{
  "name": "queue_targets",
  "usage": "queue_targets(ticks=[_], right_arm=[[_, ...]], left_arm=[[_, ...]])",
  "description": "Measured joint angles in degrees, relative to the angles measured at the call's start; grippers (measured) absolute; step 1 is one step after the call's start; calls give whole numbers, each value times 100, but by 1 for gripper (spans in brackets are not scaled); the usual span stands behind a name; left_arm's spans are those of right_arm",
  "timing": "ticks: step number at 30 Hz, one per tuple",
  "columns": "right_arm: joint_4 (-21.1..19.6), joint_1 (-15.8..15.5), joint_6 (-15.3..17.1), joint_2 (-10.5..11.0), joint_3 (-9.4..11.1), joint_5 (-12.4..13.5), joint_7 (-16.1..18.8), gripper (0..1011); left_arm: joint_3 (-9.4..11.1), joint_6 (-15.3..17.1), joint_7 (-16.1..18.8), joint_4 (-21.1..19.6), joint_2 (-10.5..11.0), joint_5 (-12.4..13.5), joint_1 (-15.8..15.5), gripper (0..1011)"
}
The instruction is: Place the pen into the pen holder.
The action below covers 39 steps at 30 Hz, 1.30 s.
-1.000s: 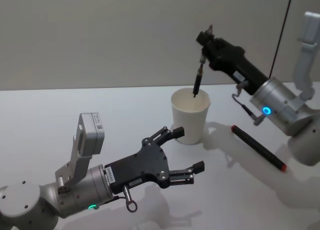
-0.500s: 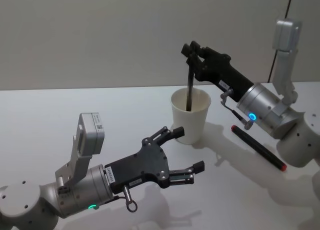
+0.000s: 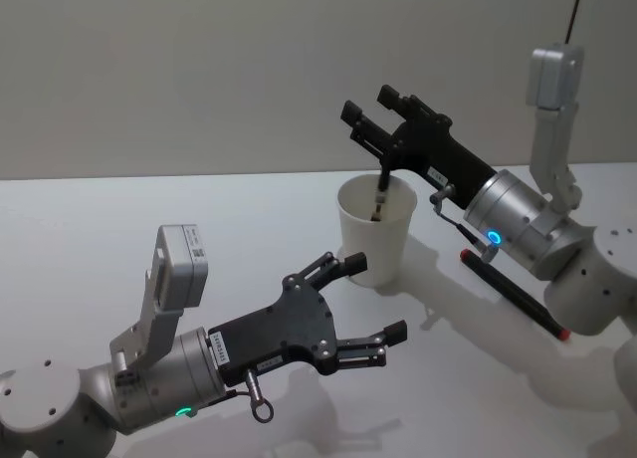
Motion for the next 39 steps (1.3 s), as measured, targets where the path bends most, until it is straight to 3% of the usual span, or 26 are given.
queue_targets(ticks=[12,33,39], right_arm=[[26,7,-16,-12,-17,-69,-16,1002],[-372,-195,29,173,90,98,-257,1001],[-450,-279,49,197,118,52,-323,1002]], left_arm=[[0,0,0,0,0,0,0,1001],[0,0,6,0,0,3,0,1001],[35,16,198,0,-1,52,-28,1001]])
